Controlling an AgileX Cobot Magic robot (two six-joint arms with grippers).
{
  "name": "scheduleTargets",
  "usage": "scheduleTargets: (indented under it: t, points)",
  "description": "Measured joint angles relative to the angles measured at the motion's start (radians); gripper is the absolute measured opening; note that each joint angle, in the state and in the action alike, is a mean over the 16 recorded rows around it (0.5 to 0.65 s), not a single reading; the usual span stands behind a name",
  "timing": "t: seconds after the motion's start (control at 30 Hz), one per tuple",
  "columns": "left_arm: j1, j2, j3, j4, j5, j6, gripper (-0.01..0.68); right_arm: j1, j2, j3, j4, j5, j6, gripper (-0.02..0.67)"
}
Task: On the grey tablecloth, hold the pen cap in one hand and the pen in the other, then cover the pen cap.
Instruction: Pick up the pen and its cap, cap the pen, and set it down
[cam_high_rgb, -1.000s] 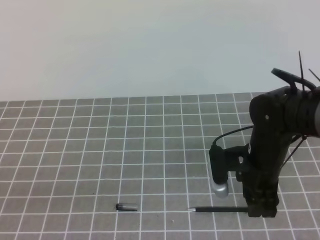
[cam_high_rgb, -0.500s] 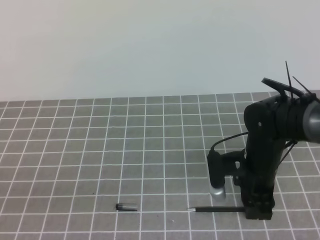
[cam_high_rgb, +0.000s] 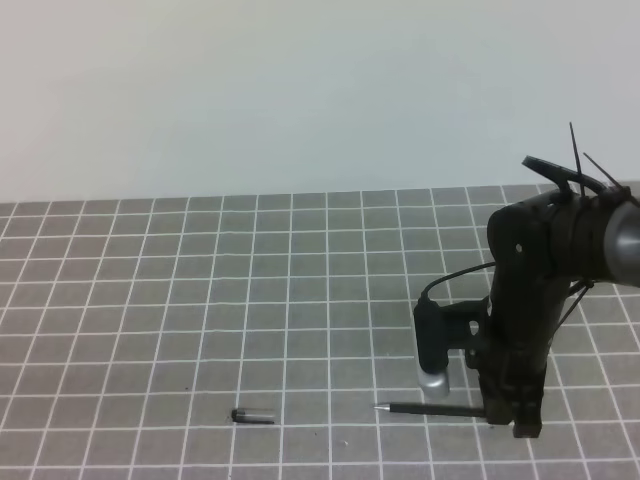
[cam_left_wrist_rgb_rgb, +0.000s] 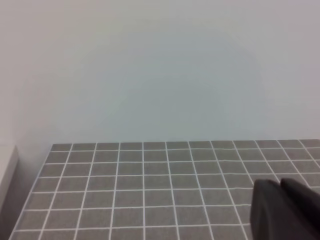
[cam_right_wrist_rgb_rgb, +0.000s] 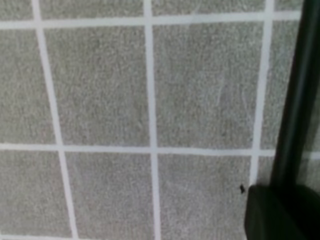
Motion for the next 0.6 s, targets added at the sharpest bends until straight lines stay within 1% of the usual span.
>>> scheduleTargets:
  t: [0.13,0.23,0.4,0.6]
  points:
    - [0.0,0.0,0.0,0.012,0.001,0.0,-0.003,0.0,0.001,-0.003,0.0,0.012,0.003,0.098]
    - [0.0,0.0,0.0,0.02,0.003,0.0,-0.003,0.0,0.003,-0.011,0.0,0.036,0.005,0.077]
    - [0.0,0.01,-0.008,0.028,0.03,0.002,-0.003,0.0,-0.001,-0.043,0.0,0.107,0.007,0.067]
    - [0.0,0.07,-0.053,0.007,0.119,0.039,-0.003,0.0,-0.009,-0.108,0.019,0.21,0.011,0.067]
